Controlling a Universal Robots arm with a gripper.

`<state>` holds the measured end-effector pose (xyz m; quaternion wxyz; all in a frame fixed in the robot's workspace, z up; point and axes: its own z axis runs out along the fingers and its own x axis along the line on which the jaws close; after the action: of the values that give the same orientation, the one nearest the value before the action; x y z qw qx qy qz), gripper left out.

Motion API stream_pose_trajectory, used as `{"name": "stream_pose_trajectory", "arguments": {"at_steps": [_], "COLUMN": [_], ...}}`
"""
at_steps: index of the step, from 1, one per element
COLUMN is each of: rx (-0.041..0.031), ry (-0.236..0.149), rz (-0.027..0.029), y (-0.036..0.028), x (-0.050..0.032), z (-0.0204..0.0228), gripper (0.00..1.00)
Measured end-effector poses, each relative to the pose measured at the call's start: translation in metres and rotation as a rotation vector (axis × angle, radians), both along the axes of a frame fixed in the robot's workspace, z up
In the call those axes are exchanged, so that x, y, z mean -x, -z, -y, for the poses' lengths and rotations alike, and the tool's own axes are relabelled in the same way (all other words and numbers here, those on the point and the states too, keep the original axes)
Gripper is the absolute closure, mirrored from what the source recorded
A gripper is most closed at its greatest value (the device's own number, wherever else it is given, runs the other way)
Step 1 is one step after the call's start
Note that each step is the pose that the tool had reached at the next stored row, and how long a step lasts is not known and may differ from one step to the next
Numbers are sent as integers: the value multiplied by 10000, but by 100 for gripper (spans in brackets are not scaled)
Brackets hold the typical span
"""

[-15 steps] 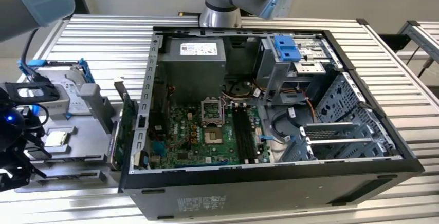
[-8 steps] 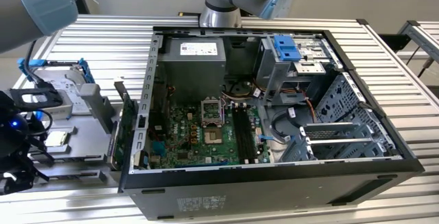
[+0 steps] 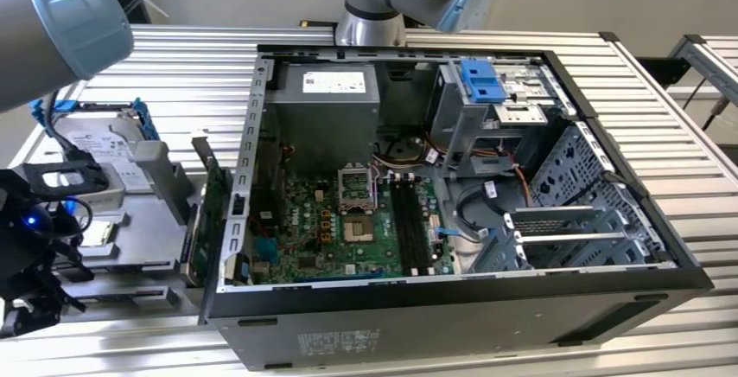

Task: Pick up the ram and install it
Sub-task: 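Pick up the ram and move it above insertion slot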

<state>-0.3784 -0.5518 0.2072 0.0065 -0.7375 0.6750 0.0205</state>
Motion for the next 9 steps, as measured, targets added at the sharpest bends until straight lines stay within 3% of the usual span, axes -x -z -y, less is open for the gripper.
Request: {"name": "stream_pose_trajectory", "arguments": {"at_steps": [9], "rx": [0], "ry": [-1], "rz": [1], "y": [162], "x": [4], "z": [4], "gripper": [0]}}
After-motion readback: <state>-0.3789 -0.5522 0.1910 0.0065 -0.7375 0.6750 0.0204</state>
